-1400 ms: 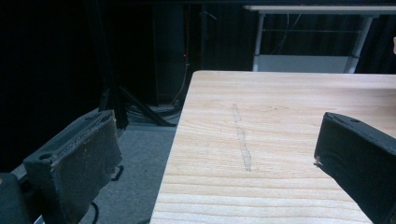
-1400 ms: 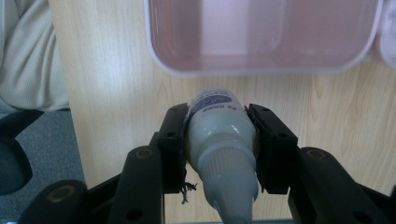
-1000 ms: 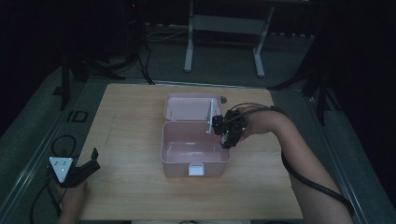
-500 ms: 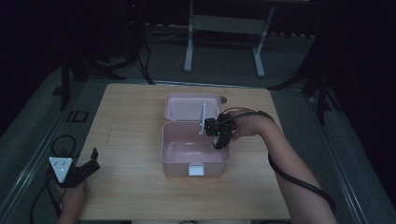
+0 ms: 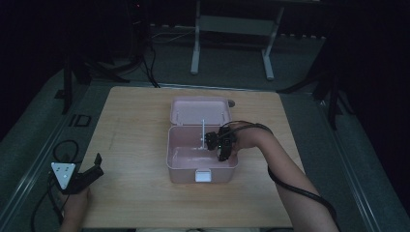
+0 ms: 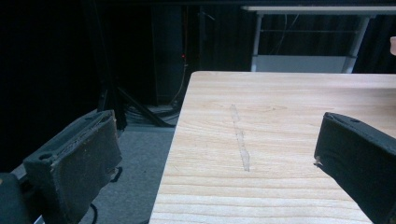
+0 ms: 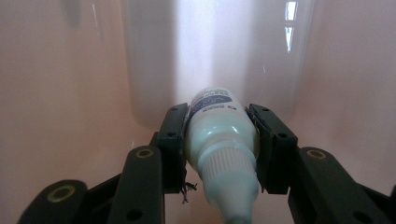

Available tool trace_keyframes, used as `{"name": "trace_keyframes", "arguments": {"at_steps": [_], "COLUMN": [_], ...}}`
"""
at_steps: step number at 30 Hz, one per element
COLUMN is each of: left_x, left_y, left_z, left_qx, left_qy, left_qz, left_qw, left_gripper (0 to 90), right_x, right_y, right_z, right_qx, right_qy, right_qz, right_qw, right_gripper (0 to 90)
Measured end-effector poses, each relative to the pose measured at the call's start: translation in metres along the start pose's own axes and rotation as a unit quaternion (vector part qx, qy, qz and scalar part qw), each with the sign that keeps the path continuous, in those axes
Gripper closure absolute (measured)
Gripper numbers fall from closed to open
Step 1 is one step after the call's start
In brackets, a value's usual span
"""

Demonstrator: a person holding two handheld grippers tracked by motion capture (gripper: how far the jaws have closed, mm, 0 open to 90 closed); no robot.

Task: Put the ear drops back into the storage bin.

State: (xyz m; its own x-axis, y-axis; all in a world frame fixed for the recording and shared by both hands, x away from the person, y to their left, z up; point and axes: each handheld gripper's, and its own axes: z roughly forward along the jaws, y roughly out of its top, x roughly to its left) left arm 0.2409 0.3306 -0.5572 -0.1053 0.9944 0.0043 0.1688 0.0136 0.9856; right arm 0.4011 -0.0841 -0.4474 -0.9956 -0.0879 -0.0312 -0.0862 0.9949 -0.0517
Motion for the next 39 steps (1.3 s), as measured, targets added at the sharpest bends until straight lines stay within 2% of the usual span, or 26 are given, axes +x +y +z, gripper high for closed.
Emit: {"name": "trace_keyframes", "arguments": {"at_steps": [6,12,19,21,26,29,33,39], "left_x": [0.000,0.000,0.000,0.000,0.000,0.000,0.000,0.000], "left_y": [0.000,0.000,0.000,0.000,0.000,0.000,0.000,0.000], "left_z": [0.000,0.000,0.000,0.000,0.000,0.000,0.000,0.000], "left_qx": [0.000,0.000,0.000,0.000,0.000,0.000,0.000,-0.001], "left_qy": [-0.001,-0.002,-0.001,-0.001,-0.001,-0.001,-0.002,-0.003], "left_qz": [-0.001,0.000,0.000,0.000,0.000,0.000,0.000,0.001], "left_qw": [1.0000,1.0000,1.0000,1.0000,1.0000,1.0000,1.0000,1.0000], "left_gripper": [0.4,0.4,0.4,0.4,0.4,0.4,0.4,0.4], "right_x": [-0.001,0.000,-0.002,-0.003,-0.003,-0.003,-0.002,-0.004], "right_y": [0.011,0.016,0.020,0.021,0.022,0.022,0.024,0.019], "right_z": [0.013,0.031,0.043,0.047,0.047,0.046,0.038,0.018], "right_qx": [0.009,0.016,0.019,0.028,0.029,0.027,0.025,0.010], "right_qy": [-0.006,0.017,0.026,0.026,0.024,0.046,0.043,0.035], "right_qz": [-0.012,-0.004,0.007,0.011,0.015,0.027,0.023,0.034], "right_qw": [0.9999,0.9997,0.9995,0.9992,0.9992,0.9982,0.9985,0.9988], "right_gripper": [59.7,59.6,59.5,59.4,58.5,46.9,44.8,45.7]}}
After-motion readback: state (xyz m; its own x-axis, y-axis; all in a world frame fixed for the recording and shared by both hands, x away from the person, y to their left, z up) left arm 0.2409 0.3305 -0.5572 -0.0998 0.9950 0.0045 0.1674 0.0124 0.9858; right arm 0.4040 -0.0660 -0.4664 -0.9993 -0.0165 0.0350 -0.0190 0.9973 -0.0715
